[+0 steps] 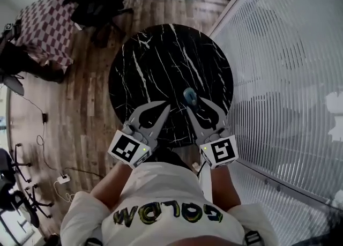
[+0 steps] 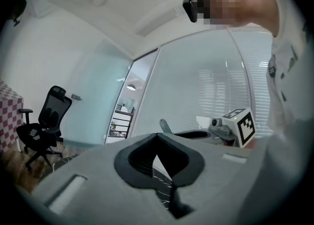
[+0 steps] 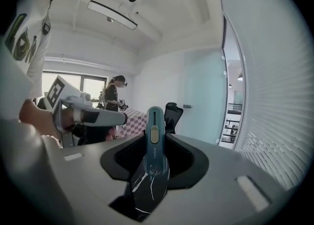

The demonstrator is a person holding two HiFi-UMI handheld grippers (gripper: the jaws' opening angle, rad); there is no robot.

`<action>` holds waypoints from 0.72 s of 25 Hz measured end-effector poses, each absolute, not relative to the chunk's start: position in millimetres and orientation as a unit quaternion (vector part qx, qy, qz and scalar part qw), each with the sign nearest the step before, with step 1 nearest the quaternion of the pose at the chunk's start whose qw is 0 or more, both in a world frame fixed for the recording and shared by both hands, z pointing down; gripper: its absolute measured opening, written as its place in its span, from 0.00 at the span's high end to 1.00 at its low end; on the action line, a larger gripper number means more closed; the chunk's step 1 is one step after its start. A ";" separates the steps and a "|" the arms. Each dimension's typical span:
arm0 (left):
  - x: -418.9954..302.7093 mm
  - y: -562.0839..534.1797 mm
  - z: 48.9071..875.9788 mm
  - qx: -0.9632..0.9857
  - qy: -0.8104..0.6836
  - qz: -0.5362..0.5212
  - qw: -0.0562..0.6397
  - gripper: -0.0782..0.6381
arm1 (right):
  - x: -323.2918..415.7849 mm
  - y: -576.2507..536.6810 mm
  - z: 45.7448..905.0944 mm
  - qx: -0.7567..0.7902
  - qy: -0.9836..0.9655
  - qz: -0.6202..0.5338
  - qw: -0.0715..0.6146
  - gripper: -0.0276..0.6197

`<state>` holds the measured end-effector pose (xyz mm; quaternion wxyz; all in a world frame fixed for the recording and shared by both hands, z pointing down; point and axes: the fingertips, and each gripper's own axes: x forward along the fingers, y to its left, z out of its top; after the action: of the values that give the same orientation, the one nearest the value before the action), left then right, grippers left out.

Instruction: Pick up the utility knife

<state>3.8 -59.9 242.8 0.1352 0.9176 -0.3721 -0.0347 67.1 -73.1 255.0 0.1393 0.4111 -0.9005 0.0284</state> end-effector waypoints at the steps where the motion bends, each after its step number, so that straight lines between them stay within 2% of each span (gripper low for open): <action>1: 5.0 -54.8 234.4 0.918 -0.371 -0.036 0.133 0.89 | 67.1 -68.8 245.5 0.412 -0.901 0.026 0.132 0.75; 9: 8.4 -33.5 183.7 0.922 -0.364 -0.063 0.113 0.89 | 66.0 -44.5 190.7 0.412 -0.909 0.006 0.058 0.75; 18: 13.5 -10.5 155.9 0.926 -0.354 -0.087 0.100 0.89 | 64.9 -15.6 163.3 0.405 -0.914 -0.006 0.014 0.75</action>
<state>13.5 -10.5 155.9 0.0995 0.9257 -0.3543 -0.0873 64.9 -15.6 163.3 0.0136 0.4048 -0.9143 -0.0056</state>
